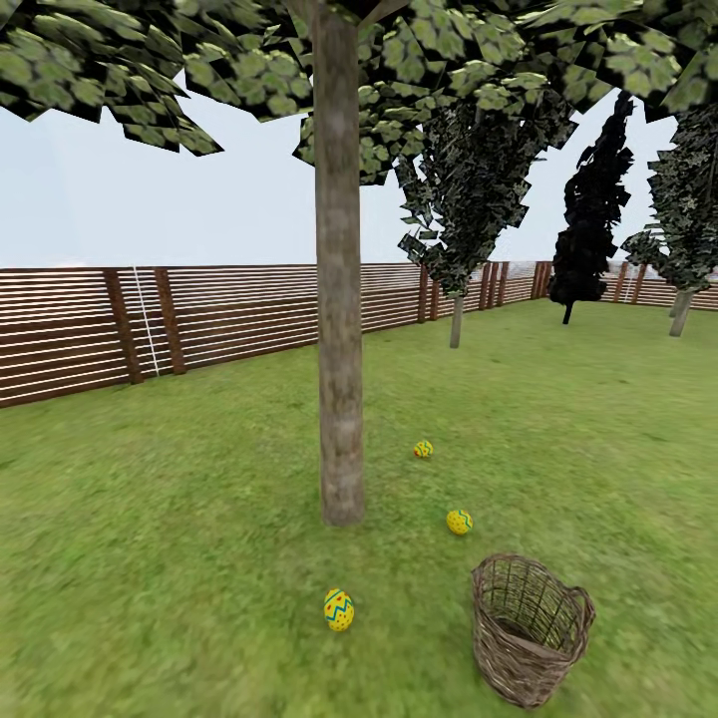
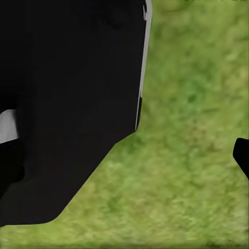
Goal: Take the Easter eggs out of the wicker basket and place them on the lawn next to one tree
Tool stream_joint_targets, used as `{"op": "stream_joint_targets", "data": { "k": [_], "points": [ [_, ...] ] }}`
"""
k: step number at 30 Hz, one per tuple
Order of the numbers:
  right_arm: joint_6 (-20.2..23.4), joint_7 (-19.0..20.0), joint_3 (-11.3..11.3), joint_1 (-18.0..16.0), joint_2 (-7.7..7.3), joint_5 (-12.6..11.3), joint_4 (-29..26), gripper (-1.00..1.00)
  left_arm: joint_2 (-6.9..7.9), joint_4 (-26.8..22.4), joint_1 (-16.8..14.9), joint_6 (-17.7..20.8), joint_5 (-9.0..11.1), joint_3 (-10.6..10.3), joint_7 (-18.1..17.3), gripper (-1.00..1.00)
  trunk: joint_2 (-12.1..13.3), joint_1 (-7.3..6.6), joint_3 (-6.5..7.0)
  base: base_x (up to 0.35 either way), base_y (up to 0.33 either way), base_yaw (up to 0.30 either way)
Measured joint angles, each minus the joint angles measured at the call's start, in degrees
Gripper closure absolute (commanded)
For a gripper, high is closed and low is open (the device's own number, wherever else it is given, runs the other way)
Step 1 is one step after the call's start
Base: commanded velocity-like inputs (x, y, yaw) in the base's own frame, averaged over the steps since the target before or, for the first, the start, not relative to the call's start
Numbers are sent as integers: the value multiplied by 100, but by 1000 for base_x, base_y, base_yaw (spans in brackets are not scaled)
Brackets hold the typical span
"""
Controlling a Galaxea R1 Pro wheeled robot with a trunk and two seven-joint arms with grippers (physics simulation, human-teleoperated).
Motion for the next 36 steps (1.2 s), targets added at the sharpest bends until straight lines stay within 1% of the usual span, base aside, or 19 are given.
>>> {"op": "stream_joint_targets", "data": {
  "k": [17, 25, 28, 30, 33, 36],
  "points": [
    [4, 6, -6, 0, 70, -1, 0, -100, -3, -1, 5, -7, -4, 0, 6, -100, 0, 0, 0, 0, 0, 0],
    [57, 15, -24, 0, 54, -44, -26, -100, -11, -37, 4, -3, -25, -24, 6, -100, 0, 0, 0, 0, 0, 0],
    [47, 16, -37, 0, 0, -51, -107, -100, -16, -77, 4, 17, -12, -8, 12, -100, 0, 0, 0, 0, 0, 0],
    [51, 16, -38, 0, -20, -49, -179, -100, 8, -98, 6, 20, -4, 4, 20, -100, 0, 0, 0, 0, 0, 0],
    [53, 17, -38, 0, -25, -48, -218, -100, 82, -88, 7, 32, -5, 9, 37, -100, 0, 0, 0, 0, 0, 0],
    [53, 16, -43, 0, -25, -52, -227, -100, 86, -90, 7, 38, -6, 5, 40, -100, 0, 0, 0, 0, 0, 0]
  ]
}}
